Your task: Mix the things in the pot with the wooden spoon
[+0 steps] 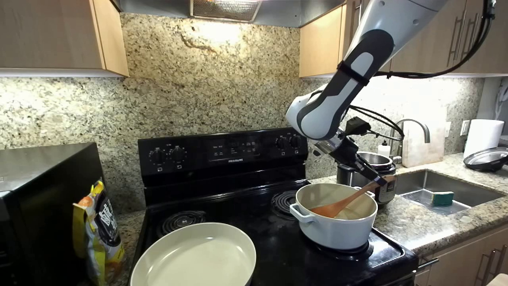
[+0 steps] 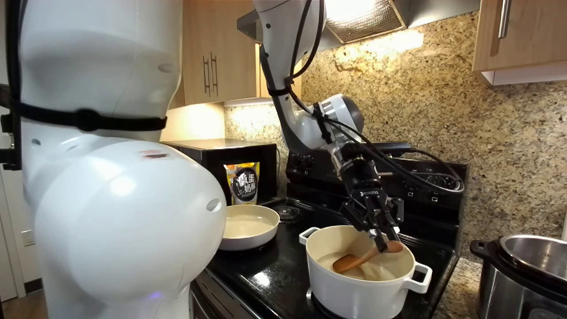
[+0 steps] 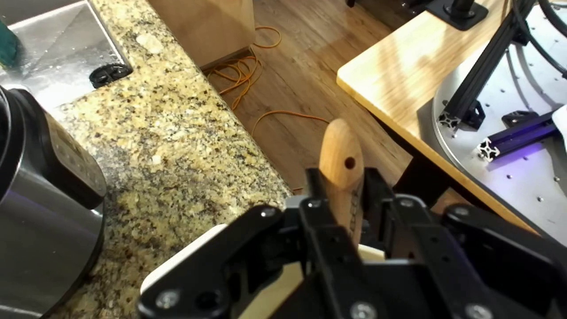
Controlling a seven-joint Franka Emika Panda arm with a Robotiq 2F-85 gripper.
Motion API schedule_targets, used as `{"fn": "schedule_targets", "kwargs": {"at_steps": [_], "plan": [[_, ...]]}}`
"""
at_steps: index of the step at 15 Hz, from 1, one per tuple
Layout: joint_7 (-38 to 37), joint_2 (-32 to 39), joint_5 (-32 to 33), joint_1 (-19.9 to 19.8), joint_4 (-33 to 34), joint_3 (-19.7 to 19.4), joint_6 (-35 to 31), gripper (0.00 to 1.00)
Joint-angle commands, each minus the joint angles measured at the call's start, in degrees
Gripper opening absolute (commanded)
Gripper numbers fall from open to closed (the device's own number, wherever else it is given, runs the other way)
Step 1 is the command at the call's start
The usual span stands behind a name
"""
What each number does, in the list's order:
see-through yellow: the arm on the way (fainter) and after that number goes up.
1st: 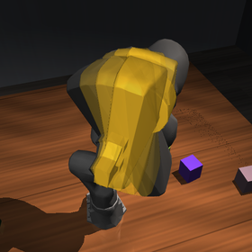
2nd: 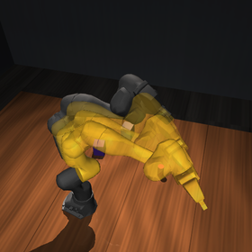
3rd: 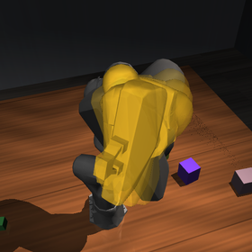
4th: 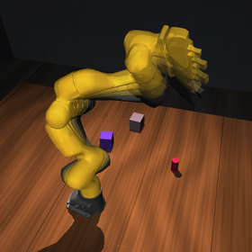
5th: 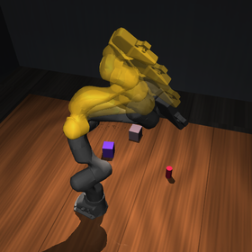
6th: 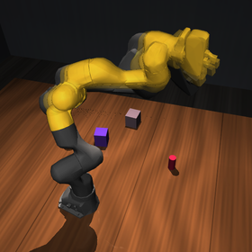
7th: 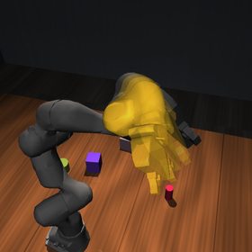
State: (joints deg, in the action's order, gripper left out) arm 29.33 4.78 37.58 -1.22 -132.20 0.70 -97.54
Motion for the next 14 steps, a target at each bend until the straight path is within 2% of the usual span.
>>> {"fn": "schedule_targets", "kwargs": {"at_steps": [1, 10, 14], "plan": [[-0.7, 1.4, -2.5, -0.5, 2.4, -0.7, 0.1, 0.07], [-4.7, 1.3, -0.9, -2.8, 2.6, -4.5, 6.0, 0.07], [-1.8, 0.0, 1.1, -1.7, 0.5, -3.2, 5.9, 0.07]]}}
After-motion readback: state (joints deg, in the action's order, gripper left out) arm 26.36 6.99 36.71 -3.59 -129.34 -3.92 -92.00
